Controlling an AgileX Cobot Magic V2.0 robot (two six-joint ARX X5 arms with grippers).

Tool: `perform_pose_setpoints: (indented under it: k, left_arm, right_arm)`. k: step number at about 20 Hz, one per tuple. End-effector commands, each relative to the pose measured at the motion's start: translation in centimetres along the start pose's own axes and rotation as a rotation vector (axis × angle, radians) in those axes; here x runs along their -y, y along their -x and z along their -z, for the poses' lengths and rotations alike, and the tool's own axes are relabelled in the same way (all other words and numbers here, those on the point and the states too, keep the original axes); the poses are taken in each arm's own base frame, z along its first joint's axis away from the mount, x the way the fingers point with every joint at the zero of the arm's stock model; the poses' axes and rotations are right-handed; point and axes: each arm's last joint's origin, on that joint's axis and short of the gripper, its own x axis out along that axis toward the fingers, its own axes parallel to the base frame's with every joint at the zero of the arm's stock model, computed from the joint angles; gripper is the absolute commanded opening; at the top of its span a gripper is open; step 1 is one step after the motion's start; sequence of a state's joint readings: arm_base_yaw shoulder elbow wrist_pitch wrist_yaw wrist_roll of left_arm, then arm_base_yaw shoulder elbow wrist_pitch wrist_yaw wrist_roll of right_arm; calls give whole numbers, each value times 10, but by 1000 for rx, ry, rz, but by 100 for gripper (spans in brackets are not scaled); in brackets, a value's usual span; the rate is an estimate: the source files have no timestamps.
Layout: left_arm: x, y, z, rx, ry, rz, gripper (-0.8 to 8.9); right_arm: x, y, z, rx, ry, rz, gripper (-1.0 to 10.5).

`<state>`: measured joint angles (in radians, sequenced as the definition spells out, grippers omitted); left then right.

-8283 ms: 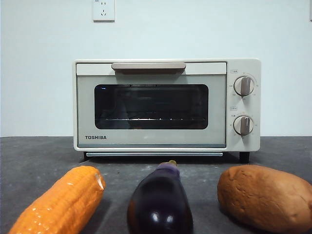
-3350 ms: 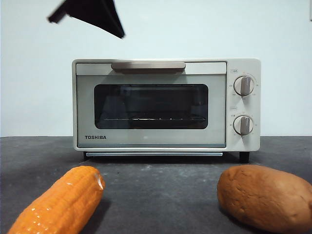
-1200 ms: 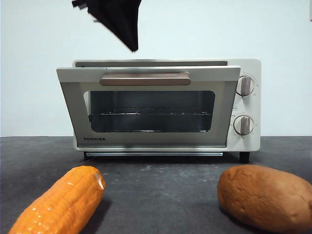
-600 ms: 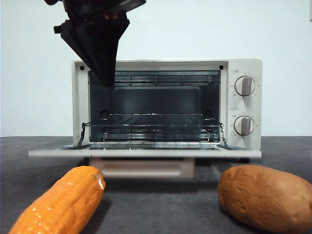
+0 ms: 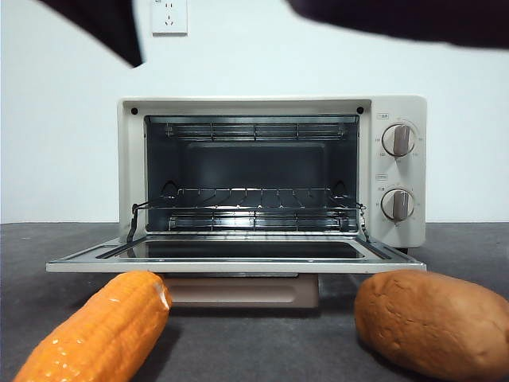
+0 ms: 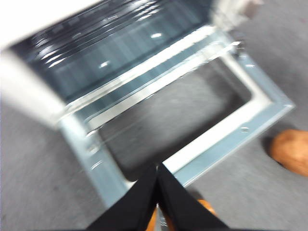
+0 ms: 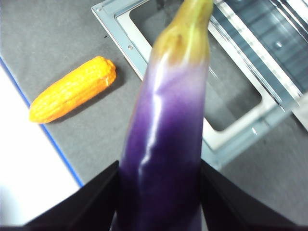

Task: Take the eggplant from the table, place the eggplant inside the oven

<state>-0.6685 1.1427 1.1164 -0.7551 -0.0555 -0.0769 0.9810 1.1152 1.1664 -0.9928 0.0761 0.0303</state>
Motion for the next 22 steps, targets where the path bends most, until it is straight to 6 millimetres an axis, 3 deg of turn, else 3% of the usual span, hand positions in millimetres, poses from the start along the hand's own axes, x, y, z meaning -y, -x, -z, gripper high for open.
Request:
perform_pose_setpoints:
  k: [1,5,11,17,22]
  left_arm:
    - [-13,-5,21,26,90,-41,6]
    - [-35,-16,63,23,193,-89,6]
    - [-64,-40,97,31,385,-56,6]
    - [-84,-41,108,54,490,-63,6]
    - [-86,-41,108,57,493,-67,6]
  right_arm:
    - [-4,-15,-12,-10,66,-2,186]
    - [-4,-47,-24,-50,158,102,186]
    - [0,-95,-46,-42,343,362,186]
    - [12,-147,-76,-83,453,538,186]
    - [26,-193,-99,-129,530,588,186]
